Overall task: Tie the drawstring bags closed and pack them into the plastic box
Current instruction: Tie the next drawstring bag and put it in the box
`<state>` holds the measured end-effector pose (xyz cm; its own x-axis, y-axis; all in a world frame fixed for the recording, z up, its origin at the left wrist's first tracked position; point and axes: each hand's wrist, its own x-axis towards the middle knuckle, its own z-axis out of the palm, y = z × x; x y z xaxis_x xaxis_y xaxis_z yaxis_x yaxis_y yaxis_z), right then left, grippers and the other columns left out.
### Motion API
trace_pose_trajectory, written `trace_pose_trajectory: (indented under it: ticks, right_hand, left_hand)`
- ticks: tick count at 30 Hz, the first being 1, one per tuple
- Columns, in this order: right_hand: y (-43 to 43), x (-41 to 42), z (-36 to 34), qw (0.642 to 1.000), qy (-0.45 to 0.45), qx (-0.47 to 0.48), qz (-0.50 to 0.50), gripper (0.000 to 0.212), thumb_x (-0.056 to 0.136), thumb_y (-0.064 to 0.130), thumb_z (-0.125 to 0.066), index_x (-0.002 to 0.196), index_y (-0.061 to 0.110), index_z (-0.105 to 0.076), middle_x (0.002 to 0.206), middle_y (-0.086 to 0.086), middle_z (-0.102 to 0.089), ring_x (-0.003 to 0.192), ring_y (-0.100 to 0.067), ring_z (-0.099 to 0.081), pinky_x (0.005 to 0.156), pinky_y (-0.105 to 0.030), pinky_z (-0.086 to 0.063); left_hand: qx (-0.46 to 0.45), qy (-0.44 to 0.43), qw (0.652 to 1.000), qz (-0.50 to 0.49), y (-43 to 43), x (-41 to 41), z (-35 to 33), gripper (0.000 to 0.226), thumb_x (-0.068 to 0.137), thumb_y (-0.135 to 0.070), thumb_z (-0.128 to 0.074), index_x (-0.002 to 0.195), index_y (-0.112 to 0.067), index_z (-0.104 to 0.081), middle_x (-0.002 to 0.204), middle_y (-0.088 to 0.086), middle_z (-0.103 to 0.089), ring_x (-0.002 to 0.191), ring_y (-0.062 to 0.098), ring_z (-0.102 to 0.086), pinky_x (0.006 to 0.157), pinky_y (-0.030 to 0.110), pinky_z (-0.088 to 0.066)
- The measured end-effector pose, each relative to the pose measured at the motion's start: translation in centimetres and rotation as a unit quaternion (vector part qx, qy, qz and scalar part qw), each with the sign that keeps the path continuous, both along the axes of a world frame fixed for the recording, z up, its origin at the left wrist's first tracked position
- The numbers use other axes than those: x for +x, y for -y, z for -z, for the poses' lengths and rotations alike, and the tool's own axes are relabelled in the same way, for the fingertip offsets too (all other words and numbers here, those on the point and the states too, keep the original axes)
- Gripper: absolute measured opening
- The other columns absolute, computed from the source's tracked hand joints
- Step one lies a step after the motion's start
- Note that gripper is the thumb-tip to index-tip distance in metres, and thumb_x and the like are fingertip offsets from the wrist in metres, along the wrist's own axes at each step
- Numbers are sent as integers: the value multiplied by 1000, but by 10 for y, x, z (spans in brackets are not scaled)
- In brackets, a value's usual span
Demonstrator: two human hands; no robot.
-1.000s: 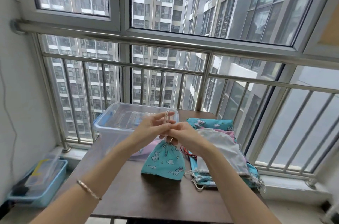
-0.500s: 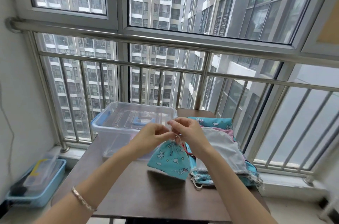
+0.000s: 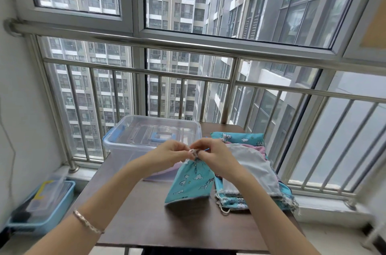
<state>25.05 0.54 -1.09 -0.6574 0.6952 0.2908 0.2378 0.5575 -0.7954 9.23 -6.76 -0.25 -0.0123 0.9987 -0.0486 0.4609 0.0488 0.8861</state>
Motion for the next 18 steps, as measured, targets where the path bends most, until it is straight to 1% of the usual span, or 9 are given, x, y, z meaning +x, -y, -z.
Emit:
trace_pose_trajectory:
  ticks: [2,4,6,8,12,13,15,17,18]
  right_hand:
    - [-2,1,0,992,-51,-117,-19,24,86,-9,-53,91,14,-60,80,1,-65,73,-10,-61,73,-25,-49]
    - [-5,3,3,963,-114,-236,-65,25,86,-13,-53,93,11,-52,80,-5,-61,74,-19,-58,75,-32,-47]
    - [-9,4,5,944,-149,-278,-96,24,87,-11,-56,98,9,-49,81,-7,-61,77,-24,-58,75,-33,-48]
    - [-9,5,5,944,-158,-272,-101,28,87,-8,-61,106,8,-48,83,-7,-63,75,-22,-60,74,-32,-50]
    - [-7,5,5,978,-97,-174,-61,45,79,0,-74,117,16,-56,99,-8,-66,76,-21,-67,75,-38,-57]
    - [-7,4,6,983,-84,-153,-56,44,78,4,-75,116,18,-58,104,-9,-66,75,-21,-68,76,-40,-58]
    - [-5,3,7,987,-80,-128,-56,29,83,11,-74,109,18,-65,102,-10,-68,70,-19,-67,67,-33,-58]
    - [-1,3,7,983,-101,-142,-55,15,90,19,-68,102,12,-71,93,-15,-71,67,-17,-65,63,-28,-54]
    - [2,2,9,975,-125,-175,-52,17,91,20,-65,100,9,-73,88,-16,-72,69,-18,-65,65,-26,-54]
  left_hand:
    - [36,-18,999,-17,-1,-3,2,21,95,-23,-57,88,-5,-64,71,-1,-58,51,-4,-48,51,8,-37]
    - [69,-21,997,-27,-3,-4,5,25,95,-23,-57,90,-1,-65,72,0,-59,56,-2,-50,55,9,-39]
    - [91,-12,995,-28,-4,-3,5,25,95,-21,-56,92,2,-65,72,-2,-60,57,-3,-51,56,10,-39]
    - [105,-5,994,-30,-5,-2,6,21,95,-20,-56,89,-3,-65,70,-3,-60,52,-6,-49,53,8,-38]
    - [92,-12,995,-34,-7,-3,7,19,95,-20,-57,86,-5,-65,71,-1,-61,53,-5,-50,52,10,-39]
    - [82,-15,996,-32,-8,-3,8,22,94,-23,-58,88,-4,-68,72,0,-63,57,0,-51,55,12,-39]
    - [74,-16,997,-30,-8,-4,9,27,91,-29,-61,90,-4,-71,75,2,-67,63,4,-54,59,14,-41]
    - [73,-16,997,-33,-7,-3,9,28,91,-30,-61,90,-4,-73,74,-2,-69,60,-2,-55,55,9,-39]
    - [78,-16,996,-37,-7,-2,8,28,92,-29,-60,89,-4,-73,73,-3,-69,57,-5,-55,54,7,-39]
